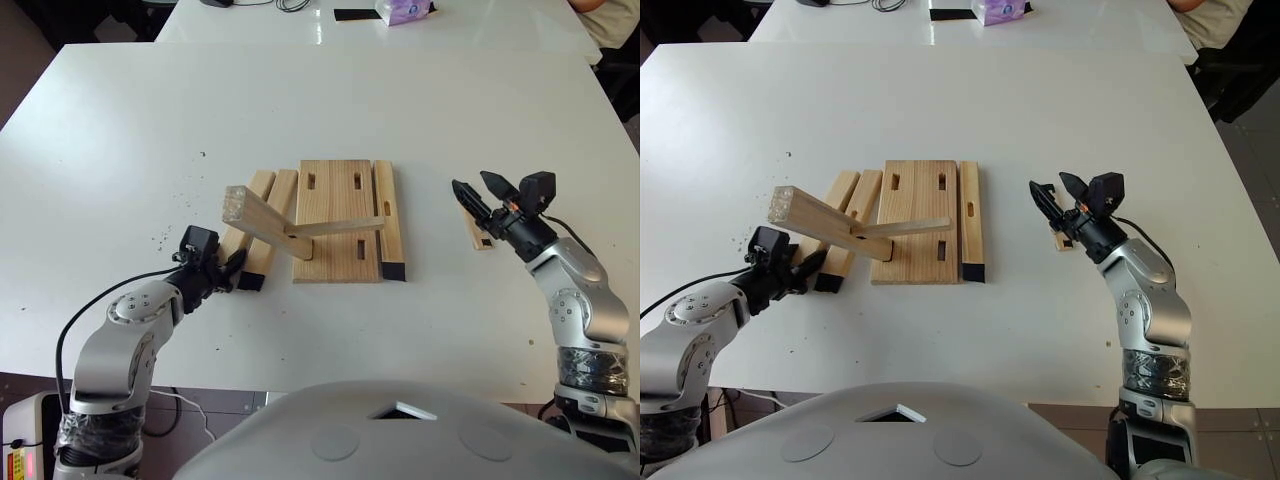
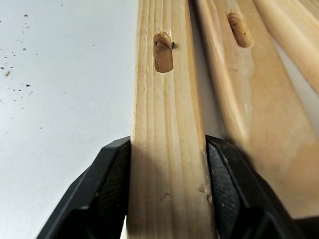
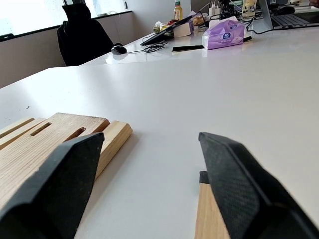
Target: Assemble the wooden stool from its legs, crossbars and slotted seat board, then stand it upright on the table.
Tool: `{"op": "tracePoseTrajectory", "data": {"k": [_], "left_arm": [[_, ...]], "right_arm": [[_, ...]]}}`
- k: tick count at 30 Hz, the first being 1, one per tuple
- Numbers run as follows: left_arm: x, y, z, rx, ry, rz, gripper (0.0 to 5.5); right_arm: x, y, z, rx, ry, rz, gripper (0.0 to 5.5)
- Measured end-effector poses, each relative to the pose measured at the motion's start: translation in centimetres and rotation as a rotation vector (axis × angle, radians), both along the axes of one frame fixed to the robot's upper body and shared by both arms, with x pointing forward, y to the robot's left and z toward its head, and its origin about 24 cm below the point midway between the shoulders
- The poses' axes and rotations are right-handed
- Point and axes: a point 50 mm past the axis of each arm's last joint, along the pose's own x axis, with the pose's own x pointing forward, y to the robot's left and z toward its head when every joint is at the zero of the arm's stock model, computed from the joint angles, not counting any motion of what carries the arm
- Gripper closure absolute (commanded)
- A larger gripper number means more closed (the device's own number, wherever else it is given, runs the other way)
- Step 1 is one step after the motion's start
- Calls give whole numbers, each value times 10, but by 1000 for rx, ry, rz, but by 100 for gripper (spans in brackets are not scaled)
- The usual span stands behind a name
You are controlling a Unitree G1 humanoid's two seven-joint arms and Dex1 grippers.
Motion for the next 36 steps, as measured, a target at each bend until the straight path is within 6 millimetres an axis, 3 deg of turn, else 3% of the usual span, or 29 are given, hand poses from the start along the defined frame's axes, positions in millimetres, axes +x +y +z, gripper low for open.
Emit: {"op": "tracePoseTrajectory", "data": {"k": [4,6,9,12,14,16,18,19,20,25,27,32,36], "left_arm": [[25,14,2,-13,-50,87,345],[47,25,18,-35,-135,148,345],[87,30,66,-116,-367,166,345],[112,27,117,-226,-587,139,345],[123,19,166,-365,-785,64,345],[123,5,207,-519,-951,-54,345],[111,-22,249,-687,-1098,-267,345],[106,-30,257,-720,-1122,-325,345],[96,-45,270,-786,-1157,-446,345],[85,-62,270,-876,-1111,-582,345],[83,-63,265,-873,-1089,-629,345],[79,-68,245,-806,-944,-803,345],[74,-74,229,-787,-847,-923,345]], "right_arm": [[14,-1,8,0,-29,-29,199],[23,0,14,6,-50,-36,199],[45,3,32,19,-109,-34,199],[70,12,59,-14,-213,-22,199],[94,26,93,-100,-328,-27,199],[110,44,125,-182,-410,1,199],[117,66,161,-269,-493,55,199],[118,70,169,-275,-513,65,199],[116,80,190,-272,-565,85,199],[98,102,250,-155,-806,208,199],[95,107,253,-77,-780,279,199],[87,118,242,267,-506,566,199],[74,124,245,265,-464,761,199]]}}
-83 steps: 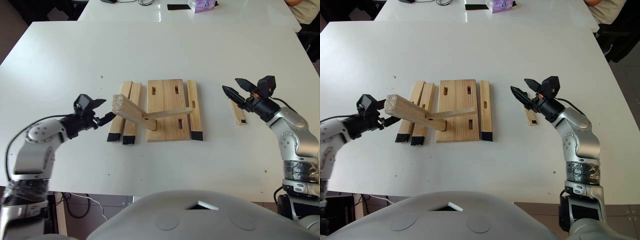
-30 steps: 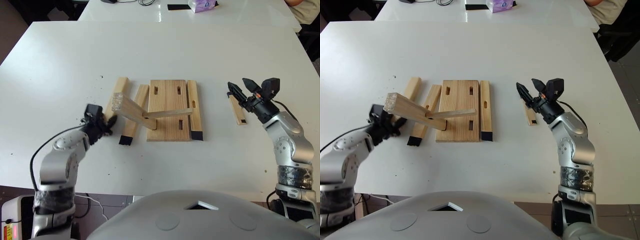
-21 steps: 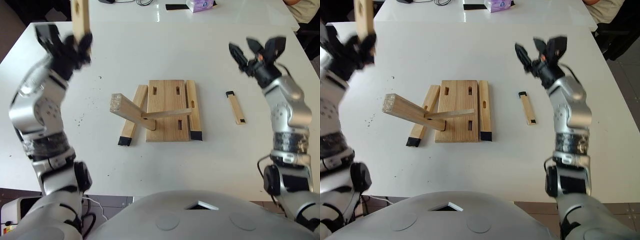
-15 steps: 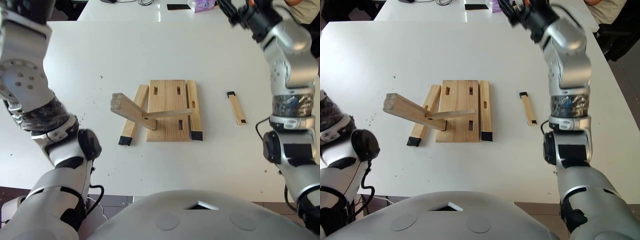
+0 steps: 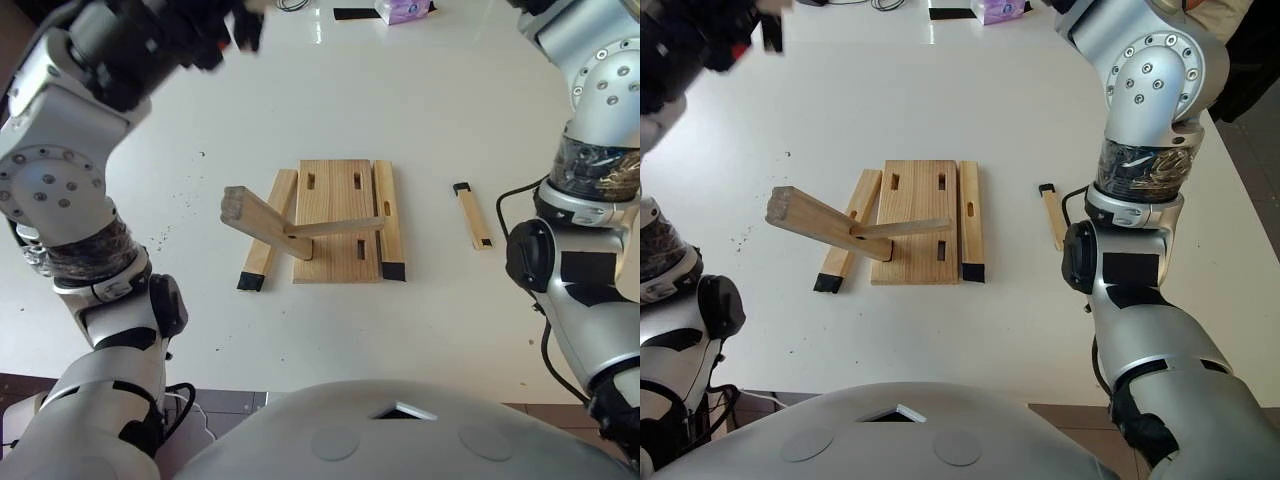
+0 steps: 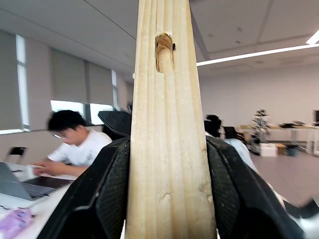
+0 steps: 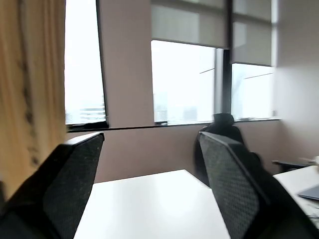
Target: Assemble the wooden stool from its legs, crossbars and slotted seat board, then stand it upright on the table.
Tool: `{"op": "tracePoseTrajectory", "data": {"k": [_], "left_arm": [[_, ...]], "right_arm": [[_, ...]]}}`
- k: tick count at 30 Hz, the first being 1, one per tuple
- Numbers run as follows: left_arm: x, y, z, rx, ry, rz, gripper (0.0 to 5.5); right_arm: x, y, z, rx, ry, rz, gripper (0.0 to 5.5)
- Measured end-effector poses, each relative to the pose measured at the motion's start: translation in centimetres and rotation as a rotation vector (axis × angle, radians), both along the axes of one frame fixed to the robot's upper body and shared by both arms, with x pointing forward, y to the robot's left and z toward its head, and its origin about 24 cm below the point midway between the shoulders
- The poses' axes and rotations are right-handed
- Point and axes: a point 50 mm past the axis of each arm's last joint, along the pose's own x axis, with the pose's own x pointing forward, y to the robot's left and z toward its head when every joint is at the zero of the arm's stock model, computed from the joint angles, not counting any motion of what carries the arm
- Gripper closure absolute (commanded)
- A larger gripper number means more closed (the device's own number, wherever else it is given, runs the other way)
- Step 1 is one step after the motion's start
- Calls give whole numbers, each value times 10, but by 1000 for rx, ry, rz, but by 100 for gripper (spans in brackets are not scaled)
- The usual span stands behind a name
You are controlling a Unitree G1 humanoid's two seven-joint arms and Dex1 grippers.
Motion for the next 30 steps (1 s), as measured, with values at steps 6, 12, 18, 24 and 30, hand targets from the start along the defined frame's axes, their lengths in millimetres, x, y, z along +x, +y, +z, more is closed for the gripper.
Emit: {"op": "tracePoseTrajectory", "data": {"k": [6,12,18,24,30], "left_arm": [[-10,-4,-4,67,-51,-104,346],[-10,-4,-9,99,-38,-128,346],[-15,-5,-17,135,-39,-172,347],[-14,-9,-30,233,-40,-151,347],[-11,-9,-43,300,-34,-124,347]], "right_arm": [[-21,-9,4,-68,-22,271,199],[-35,-27,3,-142,-120,416,199],[-34,-38,3,-146,-133,414,199],[-35,-36,7,-121,-139,420,199],[-39,-28,11,-98,-160,439,241]]}}
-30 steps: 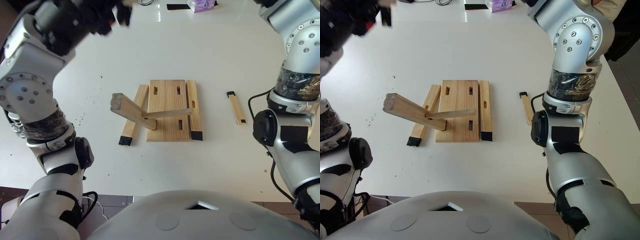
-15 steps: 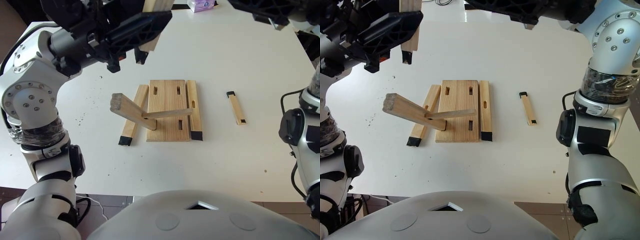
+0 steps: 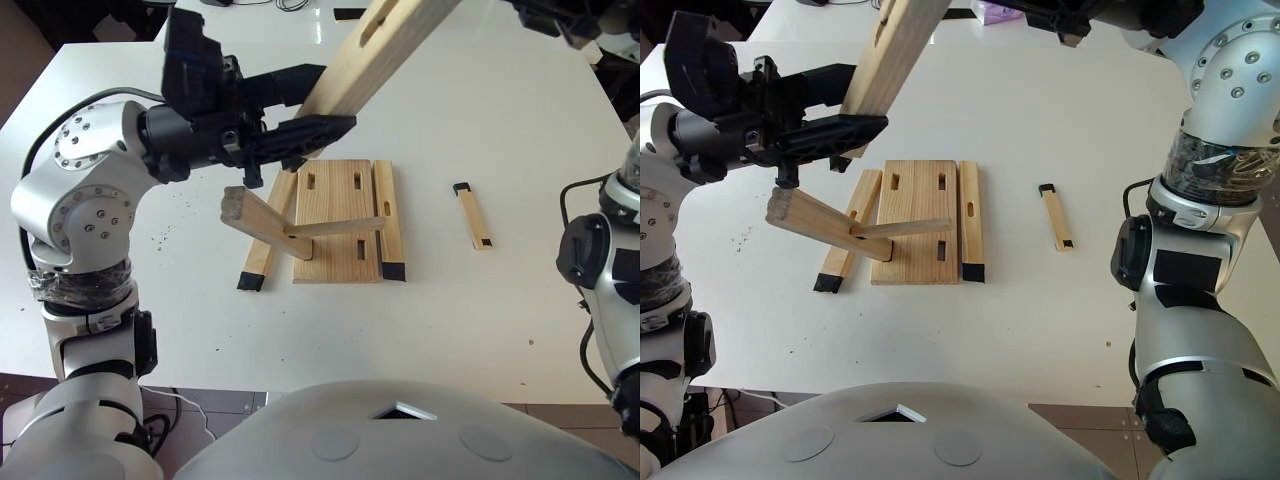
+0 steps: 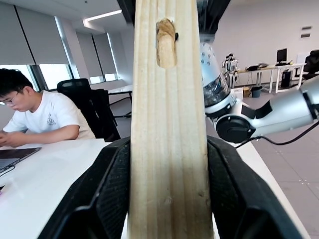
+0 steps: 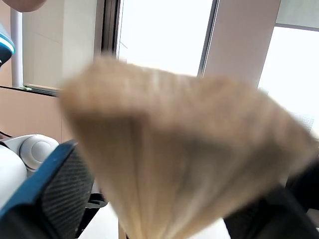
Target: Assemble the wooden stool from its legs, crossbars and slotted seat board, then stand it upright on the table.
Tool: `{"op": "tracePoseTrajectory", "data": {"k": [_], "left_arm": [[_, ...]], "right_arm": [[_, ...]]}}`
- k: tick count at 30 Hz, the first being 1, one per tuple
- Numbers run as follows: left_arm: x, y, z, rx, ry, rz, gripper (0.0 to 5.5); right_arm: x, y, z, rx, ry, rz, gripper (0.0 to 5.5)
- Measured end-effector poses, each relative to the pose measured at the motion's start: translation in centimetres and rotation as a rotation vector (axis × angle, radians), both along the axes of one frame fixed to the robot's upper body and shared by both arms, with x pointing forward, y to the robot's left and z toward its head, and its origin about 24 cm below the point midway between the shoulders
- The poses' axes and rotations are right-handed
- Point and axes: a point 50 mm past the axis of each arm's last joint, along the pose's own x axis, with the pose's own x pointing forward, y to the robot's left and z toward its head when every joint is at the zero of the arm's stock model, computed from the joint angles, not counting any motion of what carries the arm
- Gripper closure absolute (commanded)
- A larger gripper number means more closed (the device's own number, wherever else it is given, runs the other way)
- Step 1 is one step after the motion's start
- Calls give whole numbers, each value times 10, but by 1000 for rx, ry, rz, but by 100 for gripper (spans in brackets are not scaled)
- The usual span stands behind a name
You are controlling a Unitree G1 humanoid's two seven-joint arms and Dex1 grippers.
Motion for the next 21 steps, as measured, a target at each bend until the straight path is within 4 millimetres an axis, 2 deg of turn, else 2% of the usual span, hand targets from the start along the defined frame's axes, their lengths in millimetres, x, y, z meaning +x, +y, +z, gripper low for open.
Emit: {"op": "tracePoseTrajectory", "data": {"k": [8,13,19,20,21], "left_arm": [[1,1,-2,8,-11,-4,347],[1,1,-2,10,-11,-6,347],[3,5,-4,22,-10,6,347],[4,5,-5,20,-10,9,309],[6,5,-6,12,-6,13,296]], "right_arm": [[3,-15,-6,-39,14,-38,345],[6,-24,-14,-50,46,-33,346],[4,-12,-14,-32,43,-38,346],[4,-11,-14,-29,44,-43,346],[4,-10,-14,-28,45,-52,346]]}}
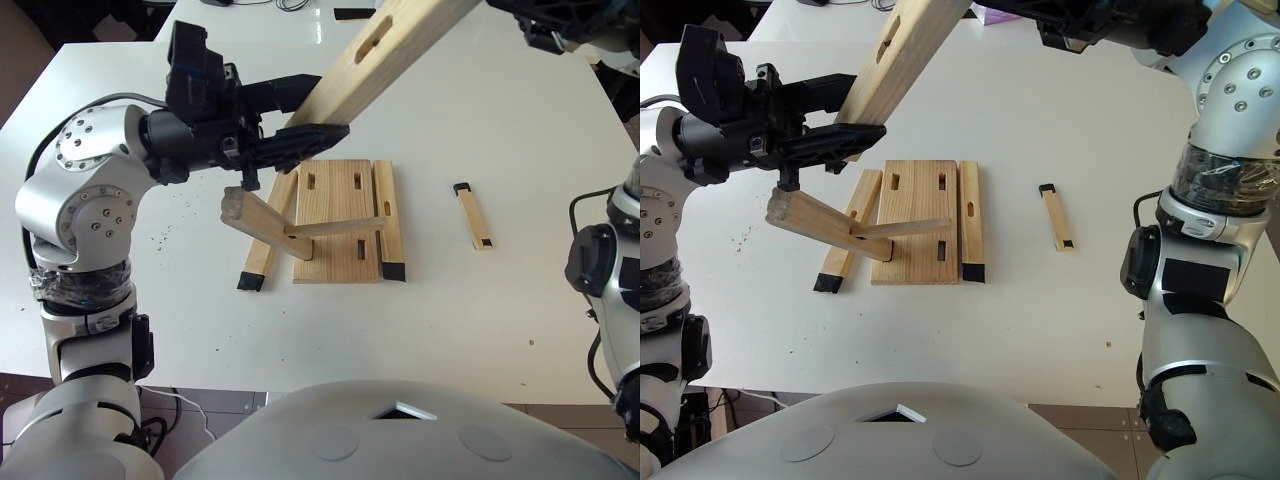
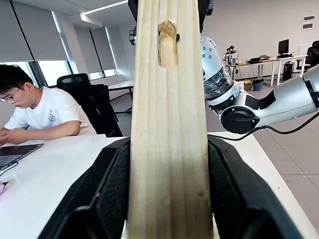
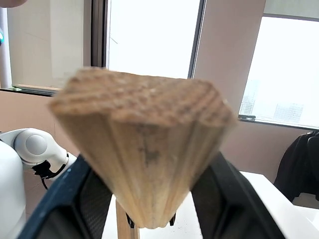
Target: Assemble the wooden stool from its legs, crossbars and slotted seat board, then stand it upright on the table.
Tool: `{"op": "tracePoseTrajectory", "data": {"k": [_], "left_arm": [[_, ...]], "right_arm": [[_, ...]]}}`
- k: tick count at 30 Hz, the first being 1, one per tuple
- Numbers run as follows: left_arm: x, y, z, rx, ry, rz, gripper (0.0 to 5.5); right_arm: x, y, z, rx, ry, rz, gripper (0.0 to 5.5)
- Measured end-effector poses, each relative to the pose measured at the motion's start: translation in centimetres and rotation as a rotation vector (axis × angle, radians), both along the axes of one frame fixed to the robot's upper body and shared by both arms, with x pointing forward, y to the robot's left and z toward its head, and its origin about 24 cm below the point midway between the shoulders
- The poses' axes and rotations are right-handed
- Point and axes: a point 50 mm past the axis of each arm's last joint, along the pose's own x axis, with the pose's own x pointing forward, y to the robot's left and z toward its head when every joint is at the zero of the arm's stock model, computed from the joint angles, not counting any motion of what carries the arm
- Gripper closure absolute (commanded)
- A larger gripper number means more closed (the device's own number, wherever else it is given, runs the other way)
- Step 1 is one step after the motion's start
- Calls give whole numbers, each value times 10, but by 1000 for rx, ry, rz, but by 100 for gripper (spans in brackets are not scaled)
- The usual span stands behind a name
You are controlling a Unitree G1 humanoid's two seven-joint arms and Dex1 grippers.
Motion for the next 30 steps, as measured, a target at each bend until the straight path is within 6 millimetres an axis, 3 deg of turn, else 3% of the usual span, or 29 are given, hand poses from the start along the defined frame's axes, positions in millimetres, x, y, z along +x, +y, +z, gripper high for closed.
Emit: {"op": "tracePoseTrajectory", "data": {"k": [5,11,17,19,24,30], "left_arm": [[11,3,-4,5,8,73,202],[13,15,-16,49,-13,147,199],[31,70,-41,-80,146,451,199],[34,82,-46,-146,176,555,199],[38,107,-50,-535,242,895,199],[43,82,-85,-758,455,1142,199]], "right_arm": [[2,2,-5,-11,16,-67,346],[19,-9,-14,4,13,-198,346],[37,-39,-49,-109,51,-360,346],[34,-46,-58,-154,46,-361,346],[13,-53,-89,-309,49,-316,346],[-18,-43,-99,-385,20,-238,346]]}}
